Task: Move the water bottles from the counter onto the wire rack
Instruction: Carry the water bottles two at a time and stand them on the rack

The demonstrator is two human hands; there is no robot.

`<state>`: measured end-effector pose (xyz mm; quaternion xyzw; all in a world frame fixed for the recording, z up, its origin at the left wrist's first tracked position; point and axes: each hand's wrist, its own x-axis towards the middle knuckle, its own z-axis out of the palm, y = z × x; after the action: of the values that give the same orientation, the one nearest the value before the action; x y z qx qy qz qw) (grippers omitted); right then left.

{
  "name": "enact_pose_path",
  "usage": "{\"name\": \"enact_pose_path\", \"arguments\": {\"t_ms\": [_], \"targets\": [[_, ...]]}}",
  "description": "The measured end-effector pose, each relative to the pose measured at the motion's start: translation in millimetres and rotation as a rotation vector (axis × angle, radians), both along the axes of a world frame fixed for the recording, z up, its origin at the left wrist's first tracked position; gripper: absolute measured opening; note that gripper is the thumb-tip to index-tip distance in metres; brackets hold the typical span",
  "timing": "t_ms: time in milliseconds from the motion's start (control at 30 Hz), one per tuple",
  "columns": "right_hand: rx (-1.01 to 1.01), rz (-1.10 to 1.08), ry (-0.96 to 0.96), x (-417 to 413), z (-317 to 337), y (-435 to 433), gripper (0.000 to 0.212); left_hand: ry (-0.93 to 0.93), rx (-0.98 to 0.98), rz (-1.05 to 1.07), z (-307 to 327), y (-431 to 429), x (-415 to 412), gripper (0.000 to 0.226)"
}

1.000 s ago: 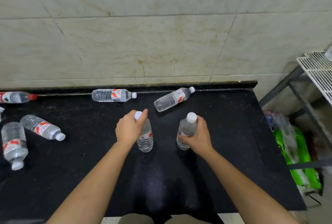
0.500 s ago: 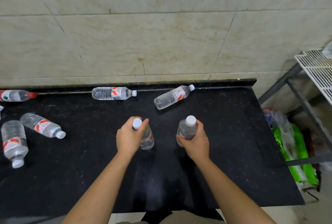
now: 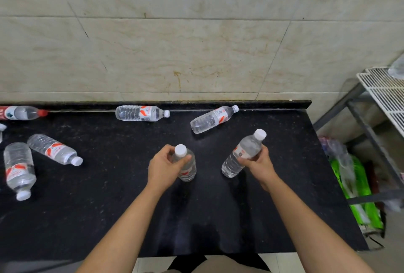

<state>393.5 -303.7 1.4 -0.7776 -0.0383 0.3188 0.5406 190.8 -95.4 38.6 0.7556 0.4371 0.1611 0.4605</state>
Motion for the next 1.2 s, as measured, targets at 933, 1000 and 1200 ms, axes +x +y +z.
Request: {"name": "enact_pose_path", "arguments": {"t_ms": [933, 1000, 1200], "targets": [[-0.128, -0.018, -0.157, -48, -22, -3, 0.076, -0.027, -0.125, -0.066, -7, -9, 47, 0.029], [-0.072, -0.045, -0.134, -45, -28, -3, 0.079, -0.044, -0.138, -0.068, -11, -6, 45, 0.025], [0.052, -0.064, -0.033, -43, -31, 7, 0.081, -0.167, -0.188, -0.025, -17, -6, 33, 0.048]]}}
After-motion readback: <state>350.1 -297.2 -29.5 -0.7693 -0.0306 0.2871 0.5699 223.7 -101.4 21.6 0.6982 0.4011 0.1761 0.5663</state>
